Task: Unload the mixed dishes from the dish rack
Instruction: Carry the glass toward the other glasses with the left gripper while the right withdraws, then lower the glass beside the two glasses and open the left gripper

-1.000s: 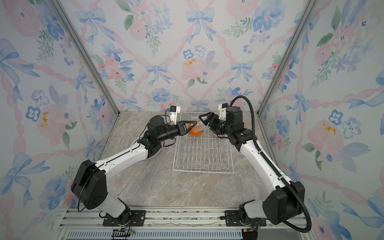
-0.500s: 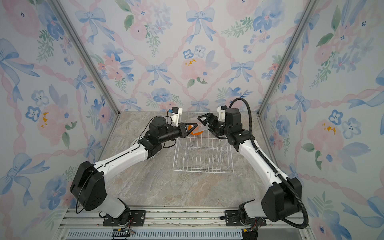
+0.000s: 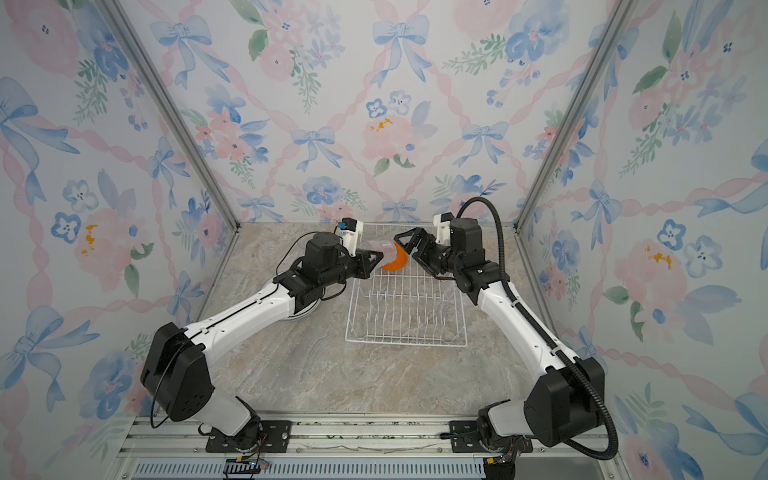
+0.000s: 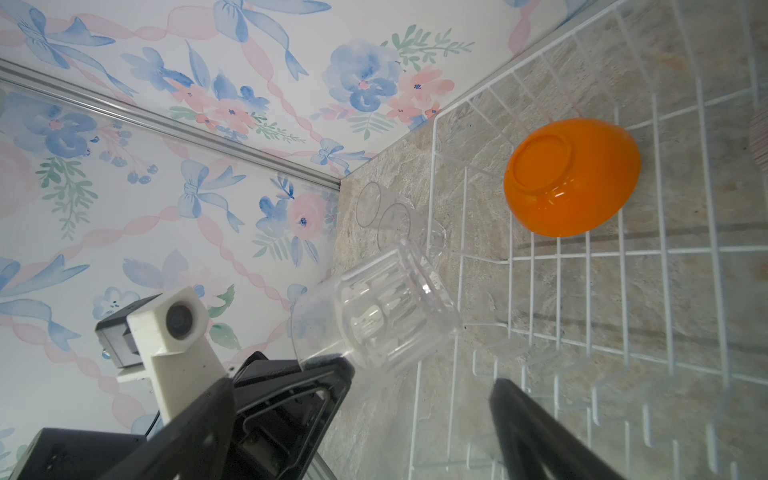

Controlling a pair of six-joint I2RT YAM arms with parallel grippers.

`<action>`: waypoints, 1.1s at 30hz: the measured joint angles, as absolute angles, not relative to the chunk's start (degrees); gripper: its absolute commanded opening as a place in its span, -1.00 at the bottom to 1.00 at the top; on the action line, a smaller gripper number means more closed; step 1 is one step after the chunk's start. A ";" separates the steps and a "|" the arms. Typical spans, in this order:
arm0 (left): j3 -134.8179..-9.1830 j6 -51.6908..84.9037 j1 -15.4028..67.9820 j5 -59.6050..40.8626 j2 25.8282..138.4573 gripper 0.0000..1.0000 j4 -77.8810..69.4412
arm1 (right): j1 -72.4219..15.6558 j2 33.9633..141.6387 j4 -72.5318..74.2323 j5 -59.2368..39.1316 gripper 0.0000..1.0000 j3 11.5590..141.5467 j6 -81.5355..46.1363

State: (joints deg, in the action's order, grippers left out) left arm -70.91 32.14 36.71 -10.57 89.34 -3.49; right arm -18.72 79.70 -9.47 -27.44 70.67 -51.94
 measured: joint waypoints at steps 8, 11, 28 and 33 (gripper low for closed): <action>-71.57 28.03 31.75 -6.79 86.94 -1.00 4.93 | -18.48 79.18 -10.94 -25.54 0.94 70.67 -49.87; -71.50 27.16 25.91 -5.93 84.86 -1.00 7.90 | -18.46 78.96 -12.64 -23.92 0.94 70.67 -48.21; -77.91 17.26 5.76 11.73 90.39 -1.00 23.64 | -18.44 78.63 -29.52 -9.93 0.94 75.44 -30.74; -81.36 15.33 4.08 11.05 96.77 -1.00 26.70 | -18.41 76.82 -30.52 -7.42 0.93 71.64 -29.76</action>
State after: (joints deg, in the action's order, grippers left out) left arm -81.36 15.33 4.08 11.05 96.77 26.70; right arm -18.41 76.82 -30.52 -7.42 71.64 -29.76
